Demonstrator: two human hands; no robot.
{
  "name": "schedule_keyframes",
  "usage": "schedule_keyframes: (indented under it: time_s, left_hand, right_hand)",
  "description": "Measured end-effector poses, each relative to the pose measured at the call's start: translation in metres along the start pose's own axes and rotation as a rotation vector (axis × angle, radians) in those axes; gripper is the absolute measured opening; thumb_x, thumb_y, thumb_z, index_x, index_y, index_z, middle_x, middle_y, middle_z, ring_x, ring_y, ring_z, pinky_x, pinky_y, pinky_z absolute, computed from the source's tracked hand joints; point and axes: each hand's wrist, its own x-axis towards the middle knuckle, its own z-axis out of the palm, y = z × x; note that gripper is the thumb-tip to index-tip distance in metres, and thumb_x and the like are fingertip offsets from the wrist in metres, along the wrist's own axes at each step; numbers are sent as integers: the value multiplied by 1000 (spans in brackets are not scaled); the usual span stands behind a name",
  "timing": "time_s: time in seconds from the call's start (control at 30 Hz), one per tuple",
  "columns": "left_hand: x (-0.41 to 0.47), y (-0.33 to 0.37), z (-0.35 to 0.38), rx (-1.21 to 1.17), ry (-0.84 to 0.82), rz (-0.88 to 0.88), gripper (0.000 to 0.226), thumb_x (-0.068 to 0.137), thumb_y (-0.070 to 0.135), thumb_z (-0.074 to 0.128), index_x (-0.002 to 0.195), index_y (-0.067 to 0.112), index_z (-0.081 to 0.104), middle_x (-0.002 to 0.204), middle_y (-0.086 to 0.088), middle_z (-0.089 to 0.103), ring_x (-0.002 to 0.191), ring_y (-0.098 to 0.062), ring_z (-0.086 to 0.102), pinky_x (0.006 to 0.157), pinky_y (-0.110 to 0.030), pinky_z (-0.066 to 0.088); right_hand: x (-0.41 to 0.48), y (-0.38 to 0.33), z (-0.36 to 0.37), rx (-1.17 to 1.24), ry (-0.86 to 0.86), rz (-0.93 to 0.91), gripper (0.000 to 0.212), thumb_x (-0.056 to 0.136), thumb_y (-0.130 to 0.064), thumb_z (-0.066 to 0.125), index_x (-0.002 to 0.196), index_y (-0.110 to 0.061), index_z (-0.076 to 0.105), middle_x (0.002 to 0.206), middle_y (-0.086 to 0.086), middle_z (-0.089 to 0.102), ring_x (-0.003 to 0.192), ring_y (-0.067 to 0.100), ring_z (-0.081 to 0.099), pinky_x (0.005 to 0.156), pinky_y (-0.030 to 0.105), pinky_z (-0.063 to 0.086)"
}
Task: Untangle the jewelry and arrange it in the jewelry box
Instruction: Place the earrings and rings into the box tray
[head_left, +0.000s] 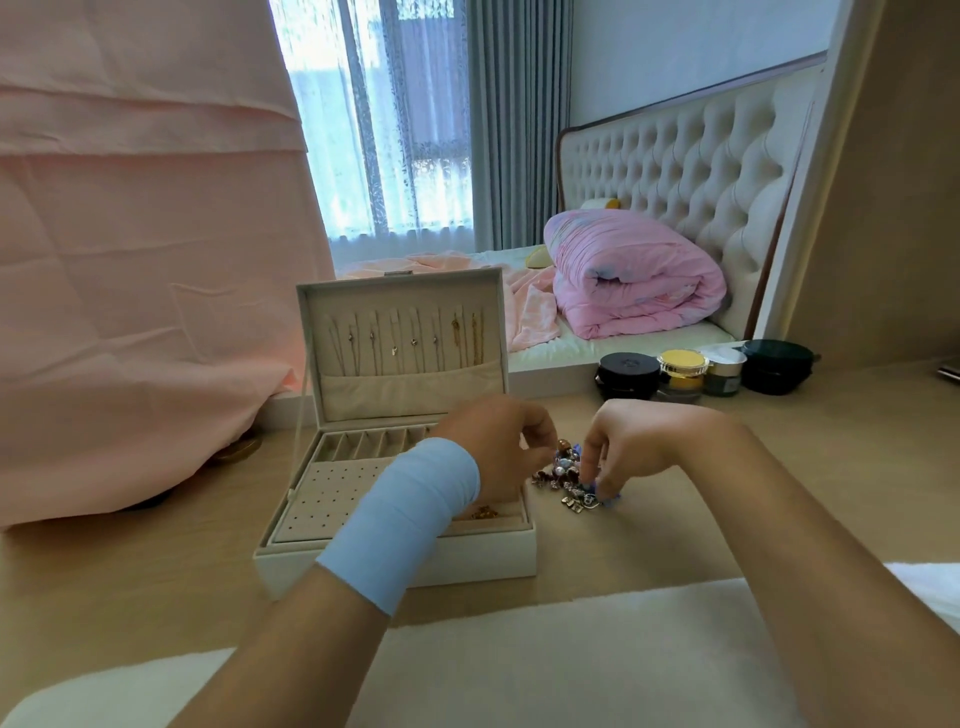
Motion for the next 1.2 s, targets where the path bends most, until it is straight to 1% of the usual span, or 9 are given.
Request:
schedule_keyframes:
  time_s: [0.1,0.2,0.3,0.47,0.7,0.9,0.97,1.1,1.2]
  left_hand:
    - [23,13,13,193,-22,41,16,91,32,60,104,34,70,108,13,66,99,-12,60,84,-27,50]
    - [41,19,24,286,-111,17,19,88,33,63,105,36,71,112,9,66,104,-18,59,89,-29,51]
    - [52,19,35,302,-193,-2,17,84,32,69,100,35,73,109,9,68,104,-19,60,88,-27,50]
    - [59,15,40,197,-199,-13,17,84,27,71,100,31,74,106,9,69,99,-16,60,87,-25,50]
    - [59,9,39,28,-148,13,26,83,30,73,109,29,66,108,9,66,97,-14,59,89,-31,52]
    - [56,3,33,-239,-13,-54,15,83,27,75,93,31,64,86,11,68,79,-7,62,75,-22,51]
    - [55,1,32,-276,20,-66,11,84,28,75,92,28,67,82,9,69,73,-6,59,71,-21,50]
    - [53,-6,25,-357,45,-92,10,87,24,71,97,21,70,88,0,73,74,-13,63,80,-33,56]
    - [49,-11,16,-414,62,-95,14,91,22,67,104,17,69,86,-1,72,70,-10,62,77,-28,55]
  right_hand:
    - [2,8,-1,-8,9,67,24,70,-28,91,89,-23,78,93,-3,73,89,16,68,66,28,53]
    - [6,10,3,-14,7,123,32,70,-34,90,92,-16,77,90,0,74,70,15,63,58,27,50]
    - [8,12,6,-39,-10,154,32,72,-32,89,94,-12,78,86,1,76,60,14,60,61,29,51]
    - [15,20,6,-17,14,149,24,75,-26,86,93,-13,77,86,3,75,63,16,62,61,29,53]
    - [8,21,-7,114,19,93,21,85,-24,67,101,-12,73,89,11,71,64,19,51,53,28,38]
    - [4,22,-12,492,79,-15,11,97,-12,57,103,-9,66,99,14,75,51,14,52,45,24,32]
    - [4,23,-11,568,120,-54,11,98,-11,55,101,-10,66,96,14,76,51,15,54,45,24,34]
    - [2,20,-11,700,187,-124,11,99,-11,58,103,-11,68,94,14,76,53,14,57,47,25,42]
    - [1,15,-11,755,257,-207,11,93,-8,68,103,-11,73,90,8,73,60,12,60,52,25,49]
